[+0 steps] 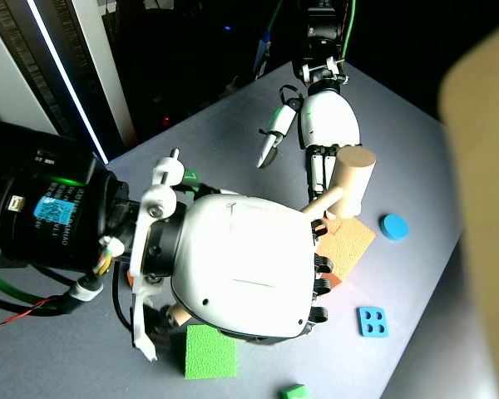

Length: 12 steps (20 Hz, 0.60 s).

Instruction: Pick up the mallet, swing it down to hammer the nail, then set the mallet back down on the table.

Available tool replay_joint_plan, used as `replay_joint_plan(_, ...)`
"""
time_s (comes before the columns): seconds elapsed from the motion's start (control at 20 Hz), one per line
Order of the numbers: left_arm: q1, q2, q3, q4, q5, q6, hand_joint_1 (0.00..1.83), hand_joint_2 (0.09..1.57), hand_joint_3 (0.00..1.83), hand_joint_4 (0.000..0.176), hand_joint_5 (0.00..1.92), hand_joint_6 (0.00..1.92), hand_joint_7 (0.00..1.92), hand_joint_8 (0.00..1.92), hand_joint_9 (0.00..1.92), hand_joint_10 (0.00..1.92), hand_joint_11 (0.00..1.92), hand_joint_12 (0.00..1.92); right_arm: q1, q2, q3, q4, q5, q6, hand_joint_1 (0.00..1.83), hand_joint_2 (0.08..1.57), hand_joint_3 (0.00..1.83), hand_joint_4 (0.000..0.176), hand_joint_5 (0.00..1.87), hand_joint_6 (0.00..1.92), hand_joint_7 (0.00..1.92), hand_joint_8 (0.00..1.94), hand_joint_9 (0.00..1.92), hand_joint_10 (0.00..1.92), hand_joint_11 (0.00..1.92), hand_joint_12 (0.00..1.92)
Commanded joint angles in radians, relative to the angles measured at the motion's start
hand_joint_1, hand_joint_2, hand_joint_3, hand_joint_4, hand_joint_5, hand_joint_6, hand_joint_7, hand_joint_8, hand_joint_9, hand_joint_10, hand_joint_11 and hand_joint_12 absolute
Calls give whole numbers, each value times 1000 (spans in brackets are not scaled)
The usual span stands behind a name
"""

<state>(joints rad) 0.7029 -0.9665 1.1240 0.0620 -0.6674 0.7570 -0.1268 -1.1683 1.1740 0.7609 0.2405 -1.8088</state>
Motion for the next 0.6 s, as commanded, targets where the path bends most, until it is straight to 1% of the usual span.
replay_joint_plan(0.0, -2, -5, 5, -5, -59, -5, 0, 1181, 2, 0, 129, 4, 111, 3, 67, 2, 6, 3, 21, 2, 0, 61, 81, -35, 133, 1571, 60, 176, 1343, 1921, 1565, 1941, 1637, 1921, 1645, 1921)
replay_joint_plan(0.05, -2, -5, 6, -5, -59, -5, 0, 1179, 1, 0, 115, 0, 107, 1, 67, 2, 9, 4, 24, -1, -1, 102, 74, -56, 165, 1571, 47, 176, 1334, 1921, 1554, 1941, 1629, 1921, 1644, 1921)
replay_joint_plan(0.1, -2, -5, 6, -5, -59, -5, 0, 1181, 2, 0, 115, 1, 107, 1, 65, 2, 9, 4, 29, -6, -2, 175, 70, -108, 164, 1571, 43, 176, 1335, 1921, 1554, 1941, 1627, 1921, 1643, 1921)
replay_joint_plan(0.15, -2, -5, 7, -5, -59, -5, 0, 1178, 0, 0, 102, 0, 95, 0, 53, 0, 1, 0, 36, -11, -1, 274, 72, -178, 165, 1571, 49, 176, 1333, 1921, 1558, 1941, 1631, 1921, 1651, 1921)
replay_joint_plan(0.25, -3, -6, 7, -5, -59, -5, 0, 1178, 0, 0, 98, 0, 89, 0, 47, 0, 0, 0, 45, -21, -1, 344, 72, -253, 175, 1571, 56, 176, 1327, 1921, 1562, 1941, 1639, 1921, 1664, 1921)
replay_joint_plan(0.35, -2, -6, 7, -5, -59, -5, 0, 1174, 0, 0, 129, 11, 126, 13, 83, 12, 12, 5, 52, -31, -1, 408, 72, -318, 177, 1571, 52, 176, 1326, 1921, 1566, 1941, 1644, 1921, 1660, 1921)
replay_joint_plan(0.55, -3, -6, 7, -5, -59, -5, 0, 1177, 0, 0, 125, 6, 111, 5, 71, 4, 15, 7, 64, -44, -1, 429, 62, -331, 150, 1571, 65, 176, 1331, 1921, 1568, 1941, 1640, 1921, 1661, 1921)
